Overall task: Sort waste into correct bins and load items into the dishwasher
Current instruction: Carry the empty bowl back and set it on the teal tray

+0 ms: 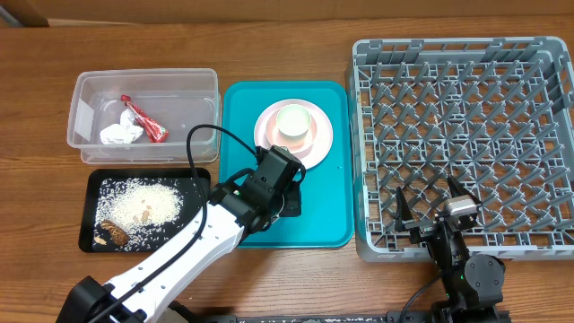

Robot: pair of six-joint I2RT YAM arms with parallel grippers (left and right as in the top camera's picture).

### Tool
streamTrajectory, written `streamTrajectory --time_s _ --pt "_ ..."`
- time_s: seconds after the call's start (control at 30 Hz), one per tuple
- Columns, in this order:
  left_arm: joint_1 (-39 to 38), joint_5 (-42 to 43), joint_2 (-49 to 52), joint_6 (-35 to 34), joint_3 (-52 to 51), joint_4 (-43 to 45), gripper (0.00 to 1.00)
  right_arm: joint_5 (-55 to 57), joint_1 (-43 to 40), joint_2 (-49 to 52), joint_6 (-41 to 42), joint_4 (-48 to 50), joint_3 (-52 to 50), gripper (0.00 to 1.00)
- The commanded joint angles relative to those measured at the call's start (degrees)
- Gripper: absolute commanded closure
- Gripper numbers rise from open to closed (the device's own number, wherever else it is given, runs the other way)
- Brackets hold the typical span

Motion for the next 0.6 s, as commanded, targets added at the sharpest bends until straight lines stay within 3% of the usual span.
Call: streamTrajectory --time_s 0.0,0.1,0.23,0.57 --pt "-0.15 0.04 -0.70 -0.68 0.57 0.09 0.76 0.55 0.31 -0.68 0.02 0.37 -0.61 0.00" --pt "-0.15 0.52 -0.70 -0.70 0.66 0.22 0.62 0.55 0.31 -0.68 0.02 0.37 -0.61 0.00" --pt "-0.09 0.52 -0.70 -0.31 2.38 -0.33 0.51 0.55 0.31 -0.68 0.02 0.37 -0.61 0.00" --pt "0.52 -2.51 -0.70 9.86 14.27 -4.85 0.47 0.55 0.31 -0.68 0.02 0.37 -0.61 0.00"
